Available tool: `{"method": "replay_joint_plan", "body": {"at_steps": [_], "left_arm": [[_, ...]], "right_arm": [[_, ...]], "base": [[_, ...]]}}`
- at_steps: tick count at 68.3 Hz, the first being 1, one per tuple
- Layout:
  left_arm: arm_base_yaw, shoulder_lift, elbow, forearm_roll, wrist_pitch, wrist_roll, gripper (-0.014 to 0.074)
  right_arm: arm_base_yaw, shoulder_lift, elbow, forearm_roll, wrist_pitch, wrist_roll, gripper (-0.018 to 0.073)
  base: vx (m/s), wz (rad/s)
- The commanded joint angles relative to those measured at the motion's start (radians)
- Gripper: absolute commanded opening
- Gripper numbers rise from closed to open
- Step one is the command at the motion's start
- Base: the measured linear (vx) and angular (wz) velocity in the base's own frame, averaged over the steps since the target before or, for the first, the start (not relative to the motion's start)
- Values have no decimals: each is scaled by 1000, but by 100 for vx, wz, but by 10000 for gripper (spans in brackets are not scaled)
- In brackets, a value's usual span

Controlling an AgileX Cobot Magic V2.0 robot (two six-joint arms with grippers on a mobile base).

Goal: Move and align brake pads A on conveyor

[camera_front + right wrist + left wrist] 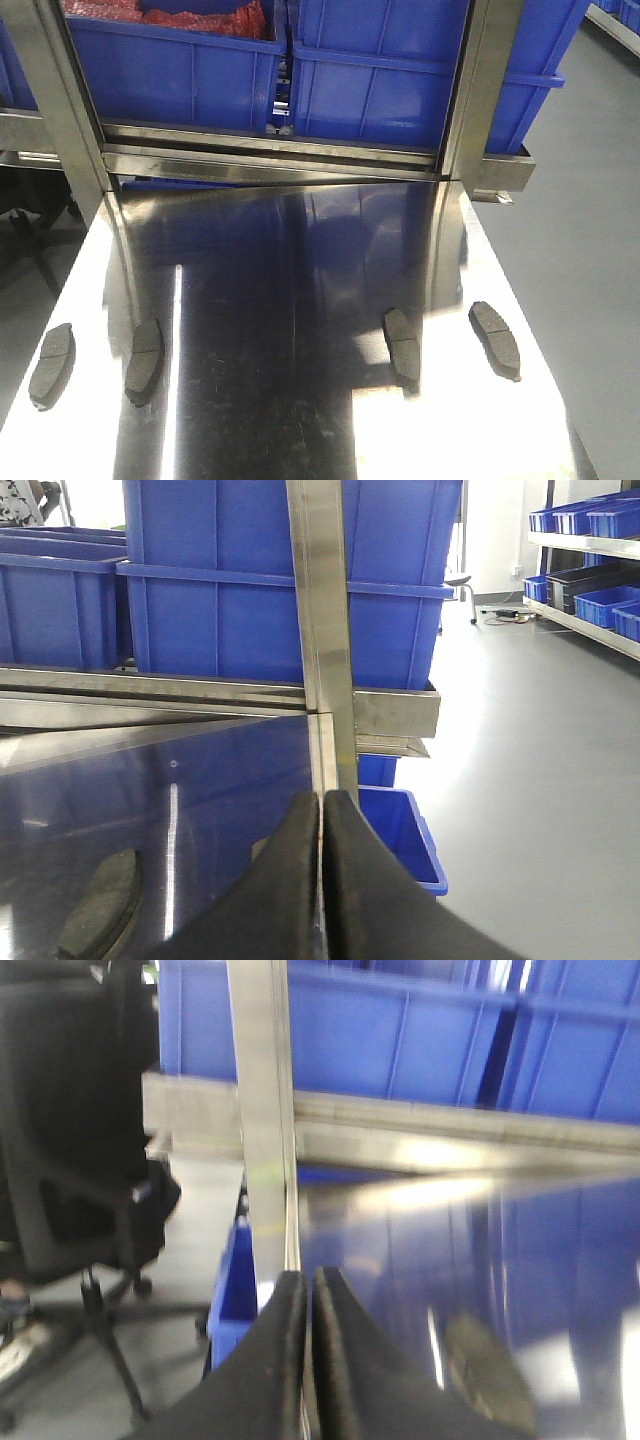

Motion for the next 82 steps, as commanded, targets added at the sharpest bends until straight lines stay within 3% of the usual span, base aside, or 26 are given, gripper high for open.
{"method": "replay_joint_plan", "body": {"at_steps": [1,15,26,32,40,52,59,70,82], "left_arm": [[1,77,-134,0,-30,-5,-6],[1,388,-362,-1,155,-4,-6],[1,528,-415,-2,146,-4,-2],[1,539,-411,-11,144,-4,43],[1,535,-411,-11,153,-4,210],[1,535,-411,-11,153,-4,600],[1,535,-411,-11,151,-5,727],[1,557,-412,-35,157,-15,712],[1,737,-468,-63,212,-15,680]], "right_arm": [[-6,-15,20,-7,-73,-9,-8],[-6,-15,20,-7,-73,-9,-8],[-6,-15,20,-7,-73,-9,-8],[-6,-15,20,-7,-73,-9,-8],[-6,-15,20,-7,-73,-9,-8],[-6,-15,20,-7,-73,-9,-8],[-6,-15,20,-7,-73,-9,-8],[-6,-15,20,-7,-73,-9,-8],[-6,-15,20,-7,-73,-9,-8]], "base": [[0,0],[0,0],[0,0],[0,0],[0,0],[0,0],[0,0],[0,0],[0,0]]}}
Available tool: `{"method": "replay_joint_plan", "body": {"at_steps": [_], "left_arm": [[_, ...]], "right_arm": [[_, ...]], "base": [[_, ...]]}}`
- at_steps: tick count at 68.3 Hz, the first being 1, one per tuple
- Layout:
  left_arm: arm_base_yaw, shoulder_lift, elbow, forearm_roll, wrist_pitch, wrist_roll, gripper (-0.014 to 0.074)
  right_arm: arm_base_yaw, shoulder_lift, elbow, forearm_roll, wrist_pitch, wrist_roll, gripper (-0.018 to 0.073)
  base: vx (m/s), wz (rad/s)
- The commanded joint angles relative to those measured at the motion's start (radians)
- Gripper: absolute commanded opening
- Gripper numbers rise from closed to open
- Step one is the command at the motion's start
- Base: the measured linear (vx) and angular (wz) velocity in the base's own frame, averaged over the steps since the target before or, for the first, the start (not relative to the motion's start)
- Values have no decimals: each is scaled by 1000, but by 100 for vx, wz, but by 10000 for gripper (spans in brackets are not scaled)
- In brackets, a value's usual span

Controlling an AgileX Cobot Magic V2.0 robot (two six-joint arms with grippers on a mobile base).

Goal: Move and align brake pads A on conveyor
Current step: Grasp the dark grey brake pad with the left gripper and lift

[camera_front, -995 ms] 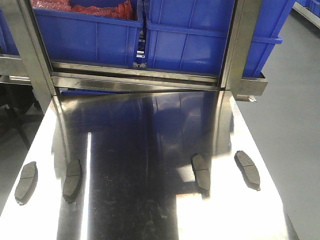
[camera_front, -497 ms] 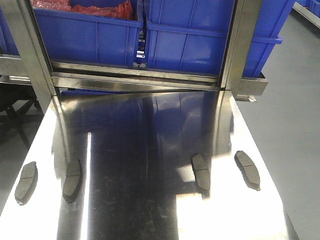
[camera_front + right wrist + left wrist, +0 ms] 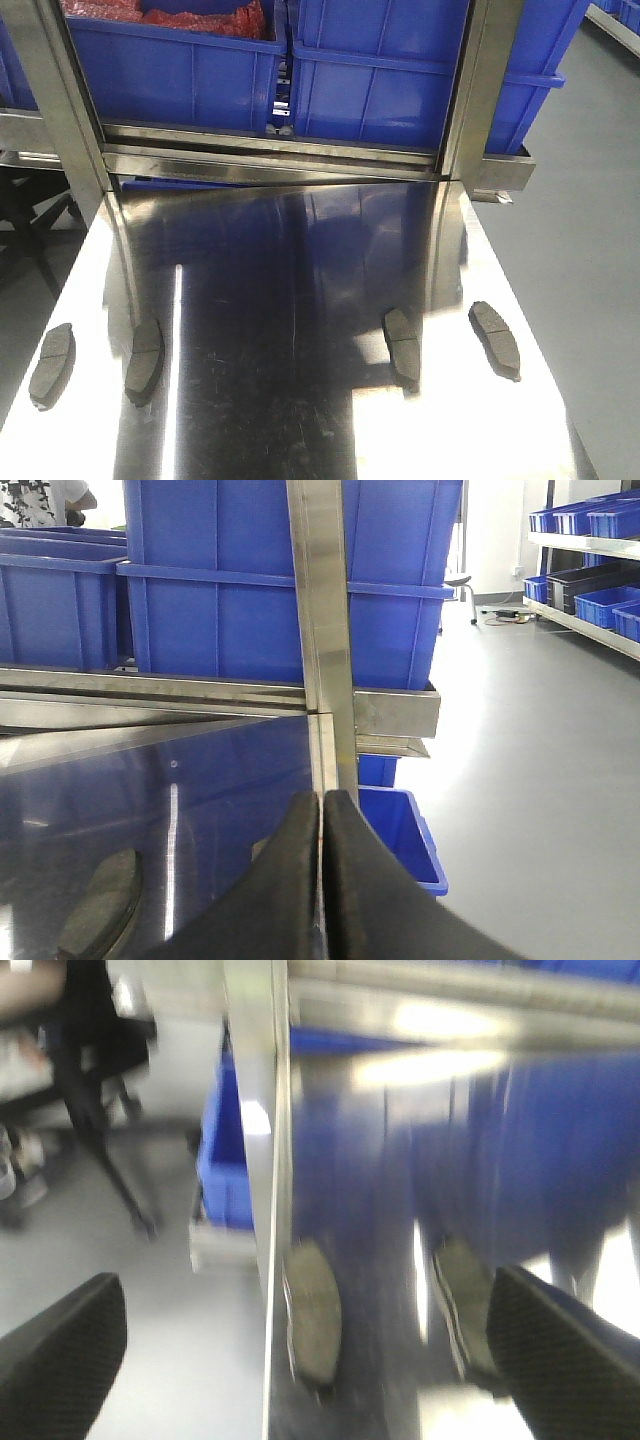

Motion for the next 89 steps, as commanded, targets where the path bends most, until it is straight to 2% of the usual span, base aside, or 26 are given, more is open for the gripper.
{"method": "replay_joint_plan", "body": {"at_steps": [1,26,41,68,89], "left_arm": [[1,105,-78,-16,-27,-10,680],[1,677,-422,-11,214,12,666],[1,894,-531,-14,256,21,652],[1,1073,-558,-15,241,27,633],[1,1082,-558,-15,238,27,570]], "right_arm": [[-6,-15,20,-7,-73,-9,-8],[-6,-15,20,-7,-73,-9,-8],[-6,-15,20,-7,-73,-9,-8],[-6,-15,20,-7,-73,-9,-8],[-6,-15,20,-7,-73,-9,-8]], "base": [[0,0],[0,0],[0,0],[0,0],[0,0]]}}
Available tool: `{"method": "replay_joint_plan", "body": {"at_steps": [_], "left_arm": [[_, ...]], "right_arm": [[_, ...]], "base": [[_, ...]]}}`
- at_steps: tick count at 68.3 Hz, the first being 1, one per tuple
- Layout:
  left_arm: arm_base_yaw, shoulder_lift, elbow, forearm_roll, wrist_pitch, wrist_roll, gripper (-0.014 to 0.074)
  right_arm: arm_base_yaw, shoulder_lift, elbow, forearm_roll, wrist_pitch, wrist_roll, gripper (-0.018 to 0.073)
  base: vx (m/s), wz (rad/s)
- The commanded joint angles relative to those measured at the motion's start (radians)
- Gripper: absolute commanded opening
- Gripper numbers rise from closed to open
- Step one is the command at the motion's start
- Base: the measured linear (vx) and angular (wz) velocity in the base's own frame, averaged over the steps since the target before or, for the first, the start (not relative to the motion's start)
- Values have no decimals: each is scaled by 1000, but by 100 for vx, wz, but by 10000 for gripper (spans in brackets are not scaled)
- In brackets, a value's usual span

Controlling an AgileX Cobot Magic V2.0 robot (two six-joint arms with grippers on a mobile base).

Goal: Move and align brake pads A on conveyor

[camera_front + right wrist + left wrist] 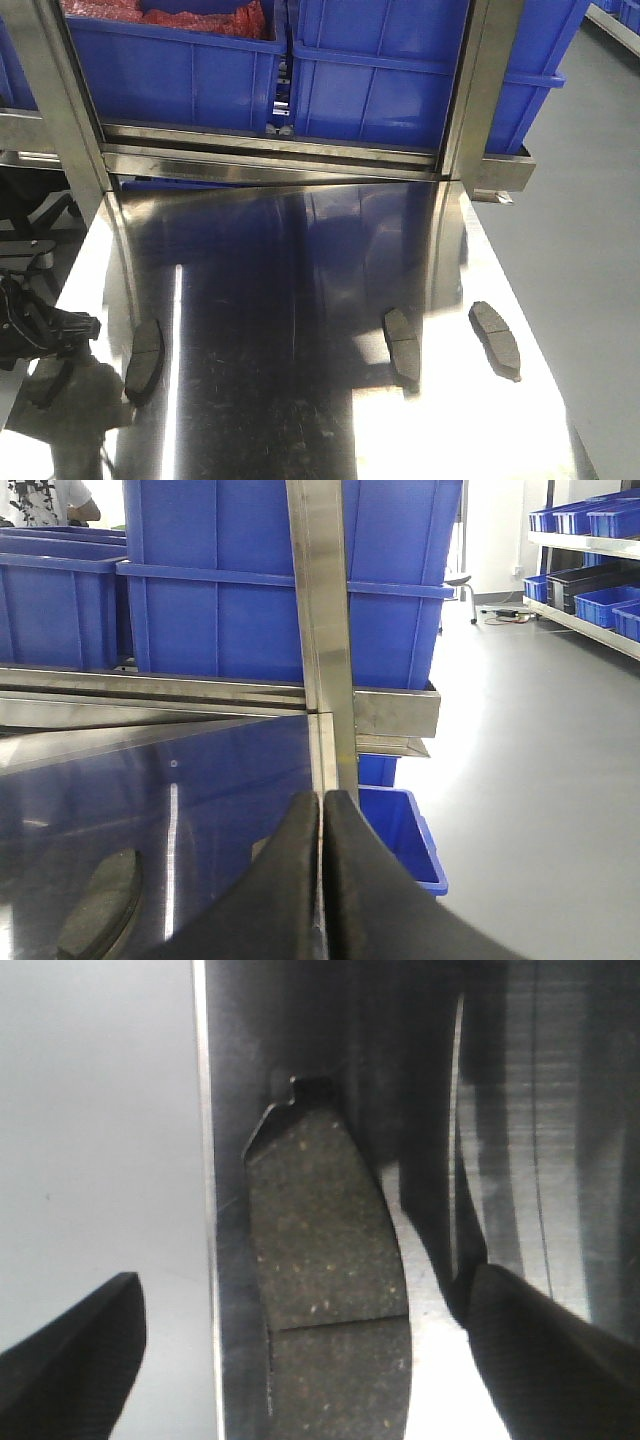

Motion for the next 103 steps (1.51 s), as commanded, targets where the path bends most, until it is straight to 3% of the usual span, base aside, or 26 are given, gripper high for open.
{"method": "replay_joint_plan", "body": {"at_steps": [1,18,52,89,103], "left_arm": [[1,-35,-24,-7,-21,2,565],[1,-36,-24,-7,-19,2,452],[1,-37,-24,-7,-7,3,111],[1,-197,-18,-7,-30,9,101],[1,-391,129,-7,-197,9,104]], "right_arm": [[-6,-15,20,-7,-73,-9,-8],[-6,-15,20,-7,-73,-9,-8],[-6,-15,20,-7,-73,-9,-8],[-6,-15,20,-7,-73,-9,-8],[-6,-15,20,-7,-73,-9,-8]], "base": [[0,0],[0,0],[0,0],[0,0],[0,0]]}}
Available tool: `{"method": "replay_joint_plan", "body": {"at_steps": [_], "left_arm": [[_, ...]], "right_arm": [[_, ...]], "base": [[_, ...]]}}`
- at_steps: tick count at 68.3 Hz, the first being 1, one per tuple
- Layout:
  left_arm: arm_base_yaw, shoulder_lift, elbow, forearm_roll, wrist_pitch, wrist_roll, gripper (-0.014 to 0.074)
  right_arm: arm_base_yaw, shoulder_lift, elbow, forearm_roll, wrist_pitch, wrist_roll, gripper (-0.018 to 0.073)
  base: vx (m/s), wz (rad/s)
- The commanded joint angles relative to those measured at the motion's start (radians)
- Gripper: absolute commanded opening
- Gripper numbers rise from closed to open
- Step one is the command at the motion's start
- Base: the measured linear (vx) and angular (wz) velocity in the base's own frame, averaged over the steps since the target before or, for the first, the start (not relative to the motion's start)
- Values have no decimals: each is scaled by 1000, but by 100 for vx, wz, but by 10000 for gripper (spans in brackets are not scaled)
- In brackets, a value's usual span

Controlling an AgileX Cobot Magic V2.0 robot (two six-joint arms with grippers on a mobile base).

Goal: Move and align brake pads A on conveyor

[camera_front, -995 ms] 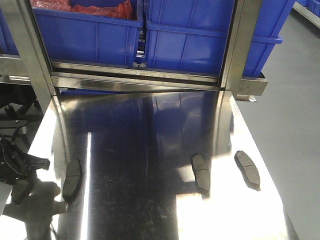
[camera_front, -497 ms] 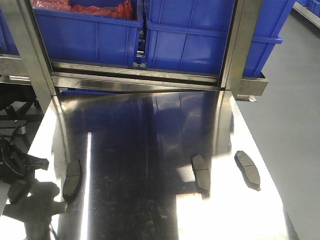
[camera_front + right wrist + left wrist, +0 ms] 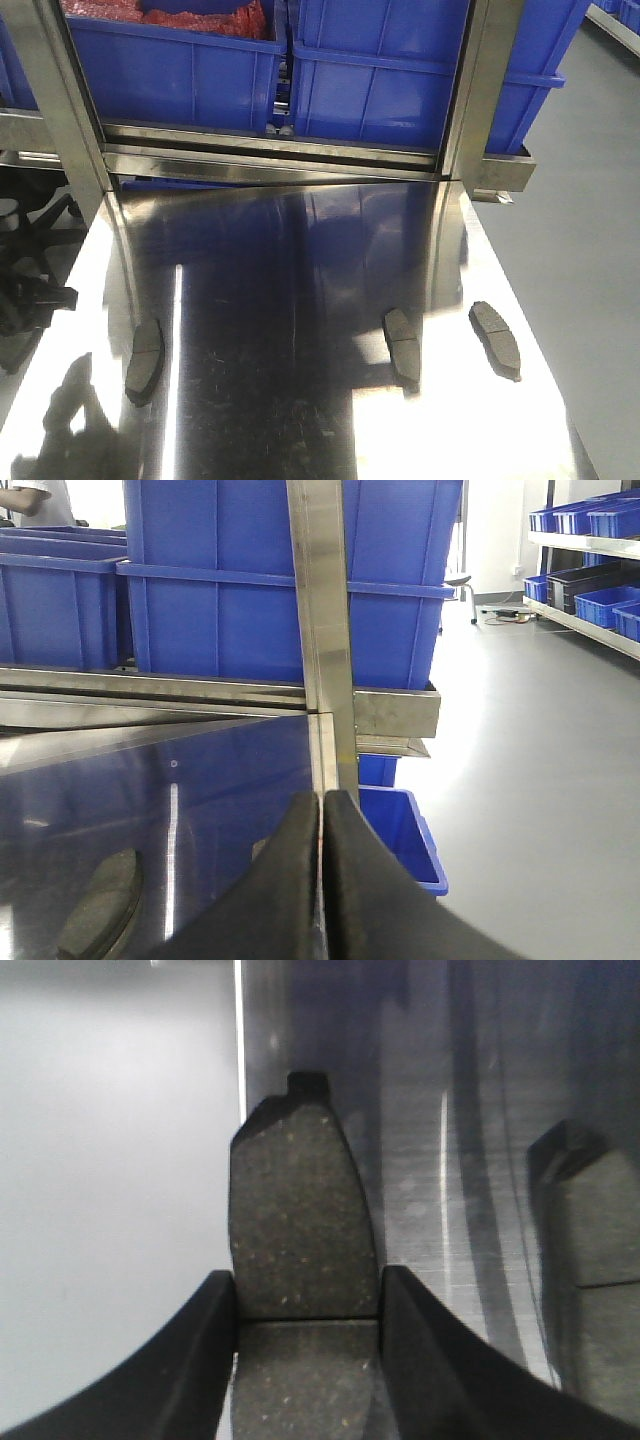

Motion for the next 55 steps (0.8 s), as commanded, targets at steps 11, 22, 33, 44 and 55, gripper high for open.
{"method": "replay_joint_plan", "body": {"at_steps": [11,22,33,44,55], "left_arm": [[1,-336,187,-11,-250,1,104],[1,-571,295,-11,-293,1,104],[1,-765,401,-11,-387,1,104],[1,-901,458,-11,-455,1,104],[1,-979,464,-11,-422,1,104]], "right_arm": [[-6,-15,20,-7,-73,-9,-8],[-6,-15,20,-7,-73,-9,-8],[-6,-15,20,-7,-73,-9,-8],[-6,-15,20,-7,-73,-9,-8],[-6,-15,20,-7,-73,-9,-8]], "base": [[0,0],[0,0],[0,0],[0,0],[0,0]]}}
